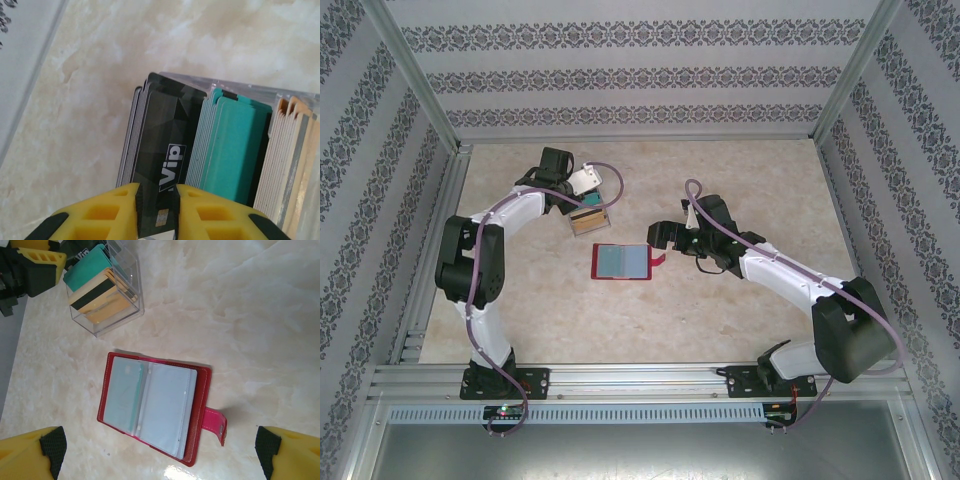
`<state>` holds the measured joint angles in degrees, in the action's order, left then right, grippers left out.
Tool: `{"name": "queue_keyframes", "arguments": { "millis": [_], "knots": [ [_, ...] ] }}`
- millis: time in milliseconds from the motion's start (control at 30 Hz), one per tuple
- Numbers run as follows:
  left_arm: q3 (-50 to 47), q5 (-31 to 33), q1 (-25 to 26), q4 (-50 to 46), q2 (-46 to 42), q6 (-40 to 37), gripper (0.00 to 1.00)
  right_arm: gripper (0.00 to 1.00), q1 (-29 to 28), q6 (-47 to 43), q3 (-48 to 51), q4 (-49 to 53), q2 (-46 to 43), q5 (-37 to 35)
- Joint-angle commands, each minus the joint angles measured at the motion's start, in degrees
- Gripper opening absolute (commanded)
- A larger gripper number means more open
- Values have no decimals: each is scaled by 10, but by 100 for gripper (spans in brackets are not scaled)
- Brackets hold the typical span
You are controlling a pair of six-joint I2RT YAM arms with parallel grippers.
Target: Take the credit cards out of the card holder
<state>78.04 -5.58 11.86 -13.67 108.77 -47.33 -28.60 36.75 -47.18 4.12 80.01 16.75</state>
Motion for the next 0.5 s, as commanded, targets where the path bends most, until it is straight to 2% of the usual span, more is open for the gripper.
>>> {"name": "queue_keyframes", "arguments": {
  "millis": [0, 67, 333, 467],
  "knots": [
    [14, 1, -7, 17, -5, 34, 25, 98, 2, 6, -16, 4, 0, 6],
    [14, -3, -7, 27, -17, 67, 27, 98, 2, 8, -15, 5, 0, 4],
    [-4, 14, -8, 63, -97, 288, 51, 98, -39, -20, -40, 48, 14, -53],
    [0, 9, -8, 12, -136, 416, 53, 98, -63, -36, -55, 54, 36, -62]
  ]
}}
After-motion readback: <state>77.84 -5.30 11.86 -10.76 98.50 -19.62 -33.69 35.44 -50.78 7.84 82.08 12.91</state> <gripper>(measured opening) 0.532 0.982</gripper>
